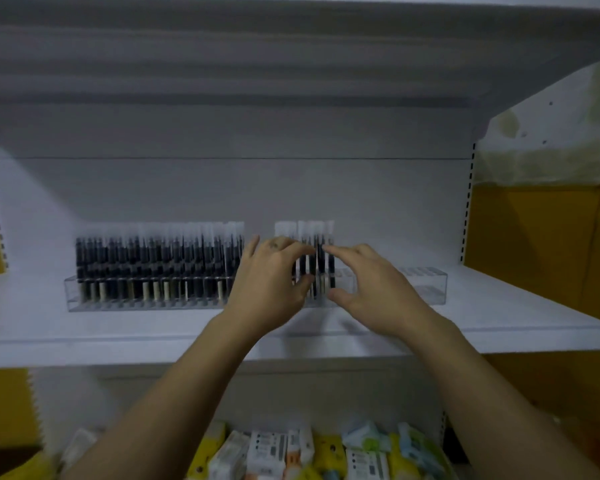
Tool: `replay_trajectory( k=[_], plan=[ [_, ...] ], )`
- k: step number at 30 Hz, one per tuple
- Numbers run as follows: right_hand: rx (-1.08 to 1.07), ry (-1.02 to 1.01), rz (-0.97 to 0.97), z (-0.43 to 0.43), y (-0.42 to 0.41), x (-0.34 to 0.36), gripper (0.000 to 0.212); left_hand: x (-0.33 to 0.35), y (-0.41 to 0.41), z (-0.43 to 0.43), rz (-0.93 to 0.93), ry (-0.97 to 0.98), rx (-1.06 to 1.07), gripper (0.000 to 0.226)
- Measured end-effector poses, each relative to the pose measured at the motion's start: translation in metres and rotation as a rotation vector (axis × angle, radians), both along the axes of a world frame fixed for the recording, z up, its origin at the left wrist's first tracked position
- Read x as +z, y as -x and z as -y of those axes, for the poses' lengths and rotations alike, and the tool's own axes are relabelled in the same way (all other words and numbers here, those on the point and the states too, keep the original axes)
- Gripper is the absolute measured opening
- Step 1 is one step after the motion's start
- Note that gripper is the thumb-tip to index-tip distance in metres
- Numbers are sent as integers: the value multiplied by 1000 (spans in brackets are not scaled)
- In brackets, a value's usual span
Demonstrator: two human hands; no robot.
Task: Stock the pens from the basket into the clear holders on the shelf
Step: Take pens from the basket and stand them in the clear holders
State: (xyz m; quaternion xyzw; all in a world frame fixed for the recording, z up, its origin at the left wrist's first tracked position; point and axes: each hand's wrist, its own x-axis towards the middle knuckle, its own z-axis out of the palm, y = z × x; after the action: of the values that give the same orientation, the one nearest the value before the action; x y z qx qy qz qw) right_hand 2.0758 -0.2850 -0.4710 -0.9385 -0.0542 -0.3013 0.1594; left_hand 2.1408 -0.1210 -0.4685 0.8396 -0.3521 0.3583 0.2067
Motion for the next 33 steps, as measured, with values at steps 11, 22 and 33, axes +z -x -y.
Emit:
replay_trajectory(
  k=[11,22,33],
  plan=[
    [51,-122,29,-27,40,-105,36,-95,49,-34,-56,-27,-2,30],
    [33,-155,-417,-49,26,-248,47,-240,46,-50,-469,-206,78,40],
    [-29,-229,-925,-51,28,-426,59,-391,50,-61,-975,-382,133,49]
  ],
)
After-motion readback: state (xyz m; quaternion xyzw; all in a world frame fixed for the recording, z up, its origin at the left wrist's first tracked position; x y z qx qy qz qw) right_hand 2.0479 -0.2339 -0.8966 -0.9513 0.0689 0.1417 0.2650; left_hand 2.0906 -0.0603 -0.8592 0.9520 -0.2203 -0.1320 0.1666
